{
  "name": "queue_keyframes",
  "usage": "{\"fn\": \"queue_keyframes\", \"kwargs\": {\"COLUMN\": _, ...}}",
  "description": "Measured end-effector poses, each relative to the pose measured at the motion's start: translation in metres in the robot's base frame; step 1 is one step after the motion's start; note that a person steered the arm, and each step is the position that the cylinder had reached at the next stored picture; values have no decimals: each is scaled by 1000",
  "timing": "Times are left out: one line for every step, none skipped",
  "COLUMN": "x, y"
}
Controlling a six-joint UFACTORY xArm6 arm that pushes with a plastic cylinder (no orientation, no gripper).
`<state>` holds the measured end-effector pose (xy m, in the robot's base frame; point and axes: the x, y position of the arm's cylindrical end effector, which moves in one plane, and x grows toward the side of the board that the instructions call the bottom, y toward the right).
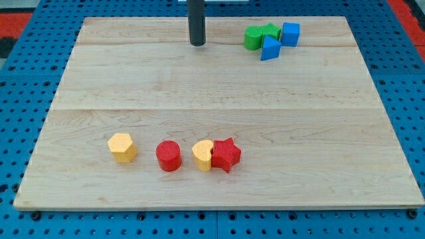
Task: Slide the yellow heart to the left of the red circle
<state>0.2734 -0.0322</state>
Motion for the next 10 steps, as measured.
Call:
{"fn": "queue_keyframes", "kwargs": {"x": 46, "y": -25}}
{"fn": "queue_keyframes", "kwargs": {"x": 83, "y": -82}}
{"fn": "queue_keyframes", "kwargs": {"x": 84, "y": -100}}
{"fn": "queue_keyframes", "kwargs": {"x": 84, "y": -100}}
{"fn": "queue_keyframes", "kwargs": {"x": 111, "y": -120}}
{"fn": "queue_keyframes", "kwargs": {"x": 136, "y": -148}}
{"fn": "queue_keyframes", "kwargs": {"x": 149, "y": -158}}
{"fn": "queue_keyframes", "kwargs": {"x": 180, "y": -145}}
{"fn": "queue_keyframes", "kwargs": {"x": 208, "y": -145}}
{"fn": "queue_keyframes", "kwargs": {"x": 232, "y": -144}}
